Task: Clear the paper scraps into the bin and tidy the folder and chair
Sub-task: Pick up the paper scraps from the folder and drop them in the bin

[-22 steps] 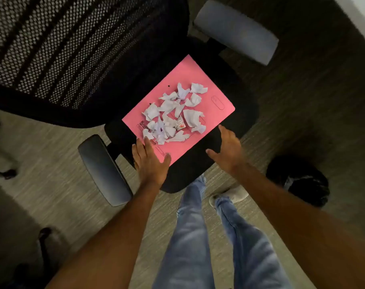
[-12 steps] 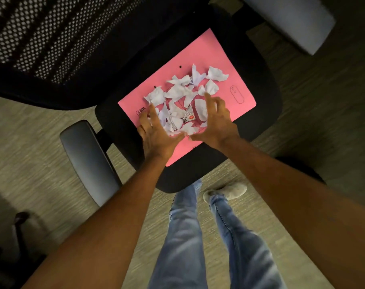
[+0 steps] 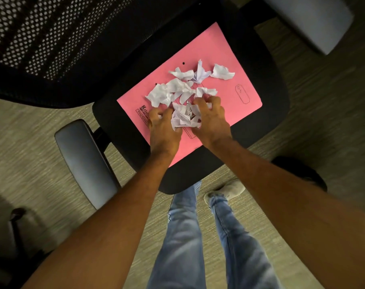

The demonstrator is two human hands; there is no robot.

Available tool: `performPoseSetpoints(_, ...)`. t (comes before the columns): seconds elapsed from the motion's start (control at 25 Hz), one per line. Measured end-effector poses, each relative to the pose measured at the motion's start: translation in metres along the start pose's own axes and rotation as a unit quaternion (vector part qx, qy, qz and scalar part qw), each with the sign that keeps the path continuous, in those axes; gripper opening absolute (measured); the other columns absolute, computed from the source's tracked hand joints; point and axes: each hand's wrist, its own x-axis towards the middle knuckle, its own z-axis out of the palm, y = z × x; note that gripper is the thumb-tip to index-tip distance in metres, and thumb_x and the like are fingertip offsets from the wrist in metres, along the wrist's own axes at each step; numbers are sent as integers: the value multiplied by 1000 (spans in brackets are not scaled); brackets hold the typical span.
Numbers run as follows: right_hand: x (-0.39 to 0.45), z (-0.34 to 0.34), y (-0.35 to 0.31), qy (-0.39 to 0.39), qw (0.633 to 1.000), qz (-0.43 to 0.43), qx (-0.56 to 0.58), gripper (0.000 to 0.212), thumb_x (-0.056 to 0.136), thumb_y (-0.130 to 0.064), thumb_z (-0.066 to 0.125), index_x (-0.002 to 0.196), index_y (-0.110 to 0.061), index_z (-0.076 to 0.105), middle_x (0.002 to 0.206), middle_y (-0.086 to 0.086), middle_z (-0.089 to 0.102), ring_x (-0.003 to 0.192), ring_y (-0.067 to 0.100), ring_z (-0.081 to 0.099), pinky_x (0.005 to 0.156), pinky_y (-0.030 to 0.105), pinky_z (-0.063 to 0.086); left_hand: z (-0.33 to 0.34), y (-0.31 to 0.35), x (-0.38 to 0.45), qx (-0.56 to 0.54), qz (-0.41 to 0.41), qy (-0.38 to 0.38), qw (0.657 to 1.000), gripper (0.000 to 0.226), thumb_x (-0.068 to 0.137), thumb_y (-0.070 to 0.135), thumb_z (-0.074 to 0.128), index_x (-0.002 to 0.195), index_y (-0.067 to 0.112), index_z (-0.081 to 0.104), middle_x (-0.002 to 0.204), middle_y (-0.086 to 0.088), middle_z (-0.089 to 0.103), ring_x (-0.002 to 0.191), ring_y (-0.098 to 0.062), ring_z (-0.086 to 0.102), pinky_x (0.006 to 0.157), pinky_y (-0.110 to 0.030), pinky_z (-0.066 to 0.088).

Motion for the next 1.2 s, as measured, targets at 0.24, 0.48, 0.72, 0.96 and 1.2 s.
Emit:
performPoseSetpoints(0.24,2,4,10,13,998,5,55,63,94,-15,75,150,-22,46,146,10,40,131,28,51,97,44,62,-6,4,7,-16,-26,3,1000,39,95,12,70,133,11,61,143,-8,46,127,-22,55,82,-11,46)
performPoseSetpoints(0.48,-4,-6,25,48,987,49,144,42,87,-1,79,123,-17,63,126,3,44,111,17,60,88,35,65,-11,4,0,-56,-61,8,997,37,95,7,68,131,9,62,139,-9,49,118,-17,54,89,-26,53)
performPoseSetpoints(0.72,-26,-26,40,72,968,81,226,39,85,3,77,113,-21,64,120,-2,40,105,14,59,85,17,60,-3,16,-21,-60,-54,3,997,31,94,7,68,124,11,62,134,-8,47,106,-12,51,83,-23,52)
performPoseSetpoints(0.96,-75,-48,74,151,936,105,300,36,81,9,71,106,-16,68,114,1,40,91,6,53,79,5,49,18,51,-56,-62,3,-20,998,33,91,2,65,123,12,64,128,-5,46,103,-17,57,87,-19,44)
performPoseSetpoints(1.2,-145,-58,156,212,889,182,364,34,83,7,70,107,-17,70,117,2,42,93,2,52,86,11,49,75,114,-102,4,102,-68,992,26,86,-5,63,110,6,66,112,-5,43,94,-19,53,88,-20,41)
